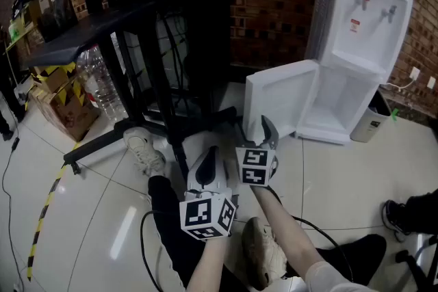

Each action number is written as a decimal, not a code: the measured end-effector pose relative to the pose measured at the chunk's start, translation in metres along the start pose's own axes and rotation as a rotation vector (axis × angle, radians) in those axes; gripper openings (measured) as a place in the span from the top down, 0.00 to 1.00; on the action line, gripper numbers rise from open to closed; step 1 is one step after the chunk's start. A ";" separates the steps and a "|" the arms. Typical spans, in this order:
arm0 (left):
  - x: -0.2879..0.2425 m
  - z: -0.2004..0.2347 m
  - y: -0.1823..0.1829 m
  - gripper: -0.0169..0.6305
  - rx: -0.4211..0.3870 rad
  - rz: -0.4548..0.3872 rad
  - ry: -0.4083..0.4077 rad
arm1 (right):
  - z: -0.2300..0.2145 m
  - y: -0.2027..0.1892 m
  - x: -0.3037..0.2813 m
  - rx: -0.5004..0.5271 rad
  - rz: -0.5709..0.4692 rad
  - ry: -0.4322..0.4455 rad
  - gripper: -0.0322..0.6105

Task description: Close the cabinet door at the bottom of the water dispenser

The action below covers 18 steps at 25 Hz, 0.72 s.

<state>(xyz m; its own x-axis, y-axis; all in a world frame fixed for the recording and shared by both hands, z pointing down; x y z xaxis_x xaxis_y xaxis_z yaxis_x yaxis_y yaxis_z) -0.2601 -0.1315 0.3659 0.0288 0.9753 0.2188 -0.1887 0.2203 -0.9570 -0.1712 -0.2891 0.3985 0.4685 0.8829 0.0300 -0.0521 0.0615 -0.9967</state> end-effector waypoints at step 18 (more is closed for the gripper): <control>0.019 0.040 0.003 0.95 -0.007 0.026 -0.006 | -0.009 -0.006 -0.046 0.030 0.082 -0.213 0.62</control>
<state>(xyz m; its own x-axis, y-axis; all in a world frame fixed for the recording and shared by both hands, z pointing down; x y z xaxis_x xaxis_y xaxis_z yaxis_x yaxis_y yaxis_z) -0.2994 -0.1130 0.3748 0.0184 0.9806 0.1950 -0.1825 0.1951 -0.9637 -0.1842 -0.3344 0.4024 0.2654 0.9636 -0.0323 -0.1096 -0.0031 -0.9940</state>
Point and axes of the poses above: the fingertips, and each gripper's own axes: x backward along the fingers, z to its left, y out of its top, the point moved 7 cm from there along x, backward along the fingers, and after that the axes turned 4 degrees about -x, right-handed, at the moved point
